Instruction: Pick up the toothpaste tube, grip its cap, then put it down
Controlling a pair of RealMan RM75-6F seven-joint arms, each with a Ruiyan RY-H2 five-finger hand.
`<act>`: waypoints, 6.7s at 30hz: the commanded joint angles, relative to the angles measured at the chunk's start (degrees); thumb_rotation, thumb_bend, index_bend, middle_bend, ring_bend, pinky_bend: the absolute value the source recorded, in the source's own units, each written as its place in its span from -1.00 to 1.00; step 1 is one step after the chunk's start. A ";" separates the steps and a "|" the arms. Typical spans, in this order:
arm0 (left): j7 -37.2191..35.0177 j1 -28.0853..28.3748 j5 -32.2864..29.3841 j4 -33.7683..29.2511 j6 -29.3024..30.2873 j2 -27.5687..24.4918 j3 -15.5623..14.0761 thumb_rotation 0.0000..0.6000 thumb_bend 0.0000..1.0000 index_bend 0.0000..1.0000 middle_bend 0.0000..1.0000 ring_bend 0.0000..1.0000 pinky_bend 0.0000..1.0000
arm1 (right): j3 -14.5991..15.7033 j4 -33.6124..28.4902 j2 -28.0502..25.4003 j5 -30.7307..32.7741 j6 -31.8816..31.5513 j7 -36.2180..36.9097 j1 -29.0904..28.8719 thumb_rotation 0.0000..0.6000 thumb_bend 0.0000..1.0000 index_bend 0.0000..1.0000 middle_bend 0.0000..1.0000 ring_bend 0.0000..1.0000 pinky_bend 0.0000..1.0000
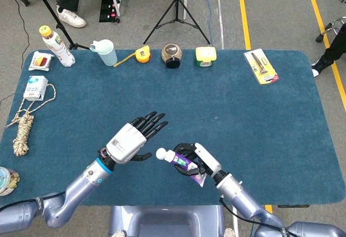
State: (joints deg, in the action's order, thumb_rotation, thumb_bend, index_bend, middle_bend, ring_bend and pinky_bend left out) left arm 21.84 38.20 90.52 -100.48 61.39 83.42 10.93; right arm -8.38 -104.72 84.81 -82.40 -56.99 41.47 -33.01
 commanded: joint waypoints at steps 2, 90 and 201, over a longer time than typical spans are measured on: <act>-1.66 0.80 -0.76 0.03 -0.17 1.11 0.32 0.77 -0.67 -1.00 -0.98 -1.00 -0.46 | -0.62 -0.82 -0.33 0.38 0.98 0.75 -0.74 1.00 0.03 0.73 0.92 1.00 1.00; -14.41 6.80 -5.14 -1.81 -3.49 -3.04 -1.37 0.73 -0.69 -1.00 -0.98 -1.00 -0.46 | 2.65 -0.97 -5.27 -6.71 1.57 16.18 -3.77 1.00 0.09 0.74 0.92 1.00 1.00; -51.82 16.87 -24.07 -2.77 -26.29 -2.63 6.31 -1.00 -1.00 -1.00 -1.00 -1.00 -0.83 | 0.66 0.71 -1.16 3.17 2.88 12.10 -1.84 1.00 0.17 0.74 0.93 1.00 1.00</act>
State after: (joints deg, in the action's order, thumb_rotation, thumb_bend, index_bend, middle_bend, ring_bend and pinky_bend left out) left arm -30.74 54.92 66.79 -103.84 34.10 79.64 17.26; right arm -7.35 -103.71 83.63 -79.96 -54.09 54.47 -34.92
